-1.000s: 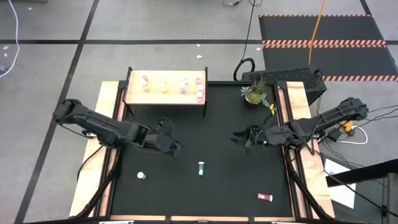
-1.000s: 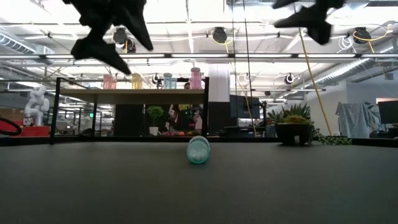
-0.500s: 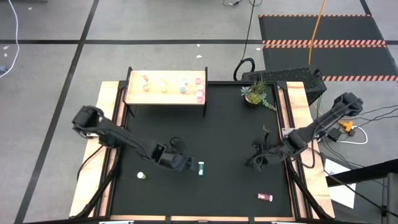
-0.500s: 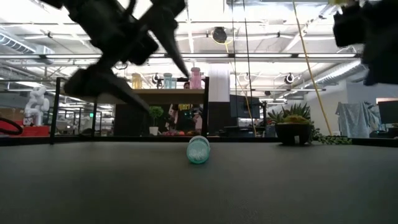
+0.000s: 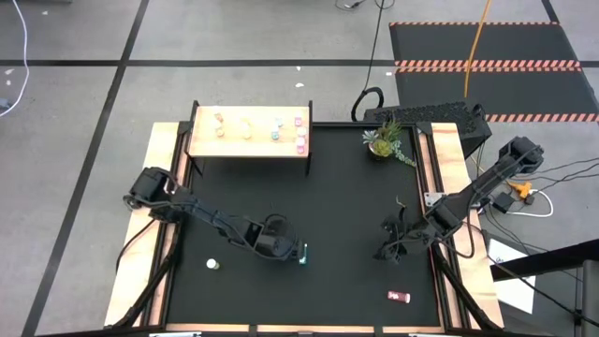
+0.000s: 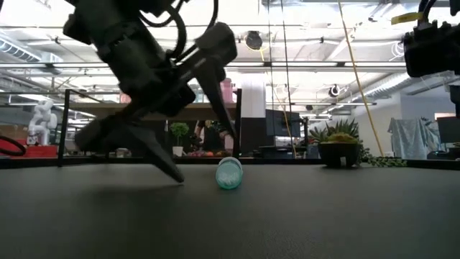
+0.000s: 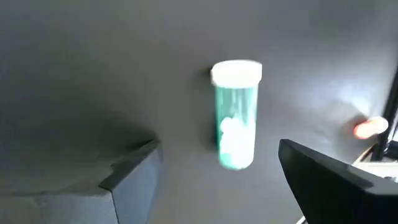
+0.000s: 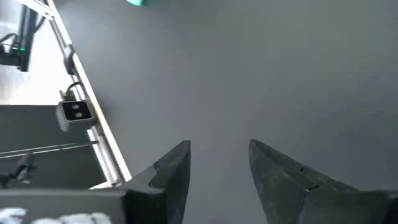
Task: Pick and place medicine bottles onto shelf by color
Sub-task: Put the blue pill bottle on the shelf aligned with the other blue pill bottles
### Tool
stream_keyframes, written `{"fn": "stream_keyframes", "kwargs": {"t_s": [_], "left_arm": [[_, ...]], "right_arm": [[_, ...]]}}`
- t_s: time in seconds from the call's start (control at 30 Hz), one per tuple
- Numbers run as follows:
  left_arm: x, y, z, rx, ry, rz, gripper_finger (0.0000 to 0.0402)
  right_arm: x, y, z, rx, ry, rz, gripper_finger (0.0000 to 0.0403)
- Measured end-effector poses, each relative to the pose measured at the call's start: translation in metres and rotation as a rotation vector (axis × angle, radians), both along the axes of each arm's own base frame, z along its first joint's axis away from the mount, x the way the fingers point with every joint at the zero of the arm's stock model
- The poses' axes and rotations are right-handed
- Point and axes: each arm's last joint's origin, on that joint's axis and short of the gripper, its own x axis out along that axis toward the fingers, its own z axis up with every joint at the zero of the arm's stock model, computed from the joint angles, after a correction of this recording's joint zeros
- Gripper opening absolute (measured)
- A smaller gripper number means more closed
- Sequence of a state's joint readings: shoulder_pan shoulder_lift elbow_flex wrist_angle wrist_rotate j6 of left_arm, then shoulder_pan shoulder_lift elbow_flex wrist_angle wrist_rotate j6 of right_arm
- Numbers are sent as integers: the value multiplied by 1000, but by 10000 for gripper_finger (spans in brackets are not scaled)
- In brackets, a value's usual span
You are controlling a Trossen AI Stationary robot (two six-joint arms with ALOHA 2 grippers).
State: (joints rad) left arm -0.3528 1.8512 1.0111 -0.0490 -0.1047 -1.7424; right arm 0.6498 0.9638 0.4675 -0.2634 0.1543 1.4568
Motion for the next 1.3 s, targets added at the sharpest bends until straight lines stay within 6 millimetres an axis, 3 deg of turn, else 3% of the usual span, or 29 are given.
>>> {"fn": "stream_keyframes", "kwargs": {"t_s": [0.17,0.3,0.5,0.67,0.83,1.1,1.3], "left_arm": [[6,19,-2,-29,21,51,317],[15,33,4,-73,25,-27,313],[31,43,22,16,142,-97,270],[54,47,17,73,187,-215,229],[71,43,5,9,200,-234,222],[70,43,0,-28,251,-212,227],[68,44,-2,-19,281,-213,175]], "right_arm": [[-1,-1,-3,-13,7,7,154],[-2,-1,-4,-15,7,15,154],[-2,-1,-4,-17,10,46,154],[-2,-1,-4,-18,11,47,154],[-2,-1,-4,-17,12,46,154],[-2,0,-4,-13,11,47,154],[-2,-1,-4,-20,11,54,154]]}}
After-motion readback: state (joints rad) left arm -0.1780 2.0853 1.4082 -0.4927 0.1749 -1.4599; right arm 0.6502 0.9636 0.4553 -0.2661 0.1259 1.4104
